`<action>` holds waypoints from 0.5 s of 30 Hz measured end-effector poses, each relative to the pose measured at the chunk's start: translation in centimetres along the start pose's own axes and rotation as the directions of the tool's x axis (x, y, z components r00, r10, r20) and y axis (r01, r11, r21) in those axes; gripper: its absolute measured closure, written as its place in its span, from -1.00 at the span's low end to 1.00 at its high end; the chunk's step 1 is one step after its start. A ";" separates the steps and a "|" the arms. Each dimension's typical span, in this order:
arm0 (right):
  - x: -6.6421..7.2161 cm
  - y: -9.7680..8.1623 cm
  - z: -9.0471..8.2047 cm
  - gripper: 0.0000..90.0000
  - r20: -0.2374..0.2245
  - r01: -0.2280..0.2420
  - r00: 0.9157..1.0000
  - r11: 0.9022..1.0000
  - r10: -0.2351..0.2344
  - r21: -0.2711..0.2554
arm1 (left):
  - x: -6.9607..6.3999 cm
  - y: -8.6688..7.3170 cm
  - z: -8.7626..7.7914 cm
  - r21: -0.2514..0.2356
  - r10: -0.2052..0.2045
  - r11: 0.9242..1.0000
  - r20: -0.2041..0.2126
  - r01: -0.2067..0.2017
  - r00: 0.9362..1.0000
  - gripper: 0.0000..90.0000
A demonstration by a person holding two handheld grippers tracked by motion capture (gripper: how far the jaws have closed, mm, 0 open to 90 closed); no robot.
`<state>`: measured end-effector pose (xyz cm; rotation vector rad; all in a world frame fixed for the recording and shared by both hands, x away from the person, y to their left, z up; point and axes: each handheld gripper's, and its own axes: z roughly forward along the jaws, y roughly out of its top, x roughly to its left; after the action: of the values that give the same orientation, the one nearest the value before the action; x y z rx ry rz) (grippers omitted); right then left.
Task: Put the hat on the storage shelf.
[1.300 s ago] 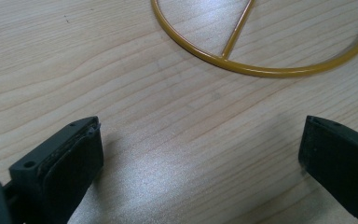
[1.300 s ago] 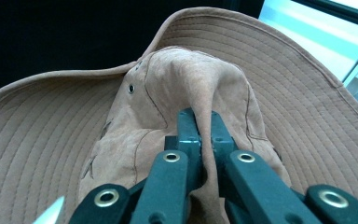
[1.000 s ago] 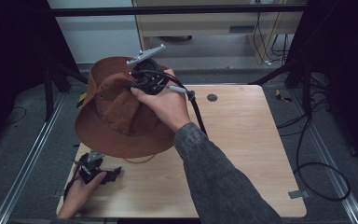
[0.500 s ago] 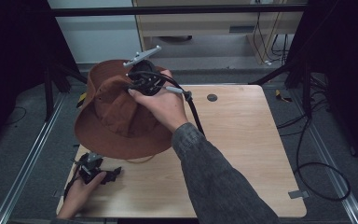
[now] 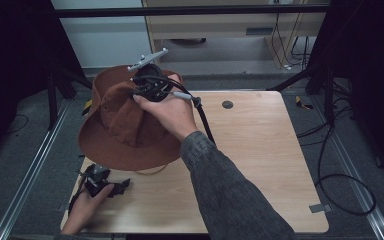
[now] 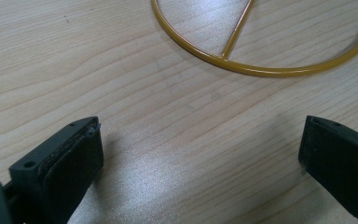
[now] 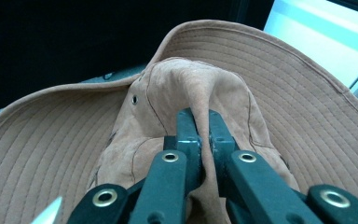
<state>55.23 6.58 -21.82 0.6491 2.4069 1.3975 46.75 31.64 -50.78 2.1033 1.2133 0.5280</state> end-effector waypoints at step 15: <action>0.1 -0.4 1.1 0.92 -0.011 -0.002 1.000 1.000 0.002 0.024 | 0.0 0.0 0.0 0.001 0.000 1.000 0.001 0.000 1.000 -1.00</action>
<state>55.48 7.25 -22.73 0.6517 2.4353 1.3788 46.75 31.64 -50.78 2.1039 1.2131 0.5272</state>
